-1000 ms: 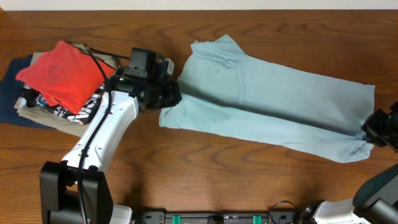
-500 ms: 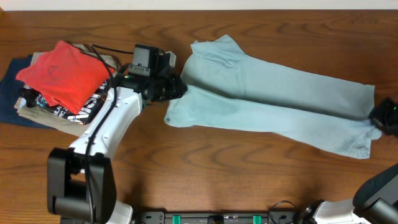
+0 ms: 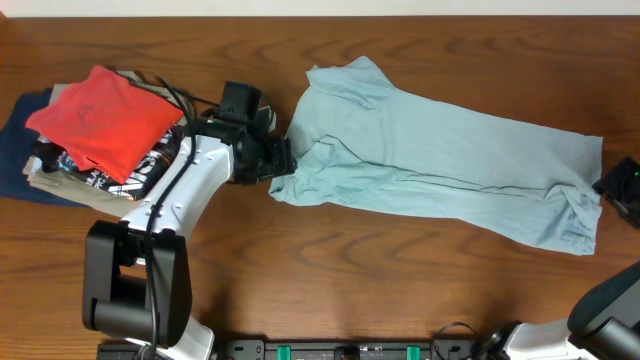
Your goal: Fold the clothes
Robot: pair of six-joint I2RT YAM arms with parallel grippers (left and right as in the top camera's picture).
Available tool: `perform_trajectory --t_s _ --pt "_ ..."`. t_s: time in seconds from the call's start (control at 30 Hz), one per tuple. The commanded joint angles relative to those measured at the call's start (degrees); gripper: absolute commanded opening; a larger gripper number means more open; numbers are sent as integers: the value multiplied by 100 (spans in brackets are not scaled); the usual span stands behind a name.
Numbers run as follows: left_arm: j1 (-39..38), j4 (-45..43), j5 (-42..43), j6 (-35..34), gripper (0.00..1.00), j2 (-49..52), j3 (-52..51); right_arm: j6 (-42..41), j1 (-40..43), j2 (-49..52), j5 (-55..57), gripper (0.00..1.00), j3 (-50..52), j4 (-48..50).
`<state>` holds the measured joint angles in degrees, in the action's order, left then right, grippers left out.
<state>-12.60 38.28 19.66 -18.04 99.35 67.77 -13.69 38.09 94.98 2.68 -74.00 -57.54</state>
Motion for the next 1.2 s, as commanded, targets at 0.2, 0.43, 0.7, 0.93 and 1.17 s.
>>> perform_trajectory --t_s 0.2,0.43,0.7,0.93,1.17 --pt "-9 -101 -516 35 66 363 -37 -109 22 55 334 40 1353 909" --pt "-81 -302 -286 37 66 791 -37 -111 57 55 358 40 2050 1585" --pt "-267 -361 -238 37 45 1099 -39 -474 66 55 966 18 2529 1862" --pt "-107 299 -916 -11 6 1185 -37 -470 114 55 1257 3 2559 1923" --pt "509 1016 -1023 -522 6 1185 -37 -448 181 55 1032 1 2557 2107"
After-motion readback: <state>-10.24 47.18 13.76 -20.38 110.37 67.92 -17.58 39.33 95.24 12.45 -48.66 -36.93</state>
